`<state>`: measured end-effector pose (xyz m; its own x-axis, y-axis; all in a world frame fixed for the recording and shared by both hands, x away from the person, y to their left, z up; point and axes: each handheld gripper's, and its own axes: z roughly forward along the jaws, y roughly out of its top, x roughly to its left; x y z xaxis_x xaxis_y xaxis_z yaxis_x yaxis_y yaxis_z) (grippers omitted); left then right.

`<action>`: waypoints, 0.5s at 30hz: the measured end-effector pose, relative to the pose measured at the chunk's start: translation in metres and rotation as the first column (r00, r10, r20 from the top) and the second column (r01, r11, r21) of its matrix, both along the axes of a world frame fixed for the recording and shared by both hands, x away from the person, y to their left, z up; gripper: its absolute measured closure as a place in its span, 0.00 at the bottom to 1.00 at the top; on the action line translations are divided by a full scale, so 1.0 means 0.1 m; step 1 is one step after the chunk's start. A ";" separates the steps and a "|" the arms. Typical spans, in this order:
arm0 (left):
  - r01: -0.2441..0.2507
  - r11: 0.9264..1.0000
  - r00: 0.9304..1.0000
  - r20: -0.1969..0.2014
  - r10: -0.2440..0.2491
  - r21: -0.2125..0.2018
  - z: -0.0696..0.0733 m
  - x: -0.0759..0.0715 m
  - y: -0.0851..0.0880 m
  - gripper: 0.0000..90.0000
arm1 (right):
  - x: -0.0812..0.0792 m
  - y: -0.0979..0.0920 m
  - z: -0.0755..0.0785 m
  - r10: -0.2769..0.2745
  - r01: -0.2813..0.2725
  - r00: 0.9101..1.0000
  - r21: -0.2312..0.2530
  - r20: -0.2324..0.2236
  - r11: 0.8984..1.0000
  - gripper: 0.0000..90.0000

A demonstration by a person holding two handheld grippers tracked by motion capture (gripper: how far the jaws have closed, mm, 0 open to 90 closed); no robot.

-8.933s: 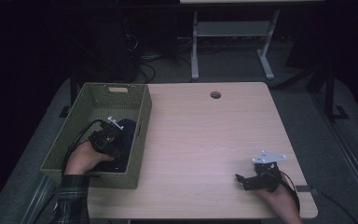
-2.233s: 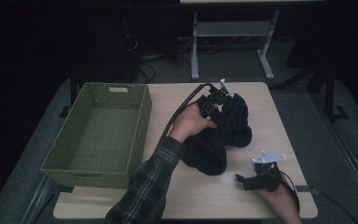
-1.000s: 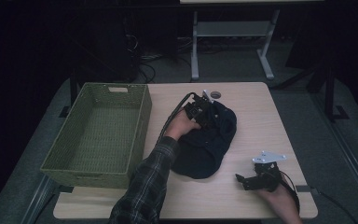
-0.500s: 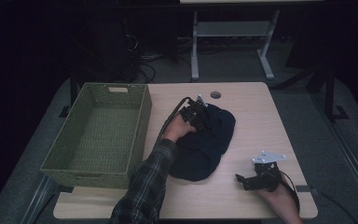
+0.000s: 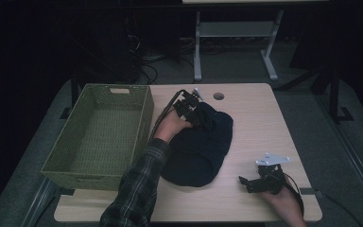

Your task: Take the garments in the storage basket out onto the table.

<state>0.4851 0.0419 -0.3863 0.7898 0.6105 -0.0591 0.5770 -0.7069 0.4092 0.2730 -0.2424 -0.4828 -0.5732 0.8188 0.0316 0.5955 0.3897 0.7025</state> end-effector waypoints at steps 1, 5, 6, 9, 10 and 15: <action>-0.005 1.000 1.000 0.002 0.005 -0.001 0.02 -0.01 0.03 0.37 | 0.00 0.00 0.00 0.000 0.000 1.000 0.000 0.000 1.000 0.03; -0.008 1.000 1.000 0.000 0.008 -0.013 0.08 -0.10 0.13 0.48 | 0.00 0.00 0.00 0.001 -0.001 1.000 0.000 0.003 1.000 0.03; -0.006 1.000 1.000 -0.004 0.006 -0.022 0.08 -0.13 0.15 0.51 | 0.00 0.00 0.00 0.001 -0.001 1.000 0.001 0.003 1.000 0.03; 0.000 1.000 1.000 -0.003 0.000 -0.023 0.08 -0.22 0.20 0.65 | 0.00 0.00 0.00 0.000 0.000 1.000 0.001 0.002 1.000 0.03; 0.000 1.000 1.000 -0.006 0.000 -0.029 0.07 -0.25 0.20 0.72 | 0.00 0.00 0.00 0.000 0.000 1.000 0.002 0.000 1.000 0.03; 0.022 0.999 1.000 -0.003 -0.022 -0.026 -0.01 -0.43 0.21 0.90 | 0.00 0.00 0.00 -0.001 0.001 1.000 0.002 0.000 1.000 0.03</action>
<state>0.4419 0.0631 -0.3870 0.8028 0.5913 -0.0770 0.5627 -0.7085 0.4258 0.2730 -0.2422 -0.4828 -0.5728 0.8190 0.0336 0.5958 0.3878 0.7033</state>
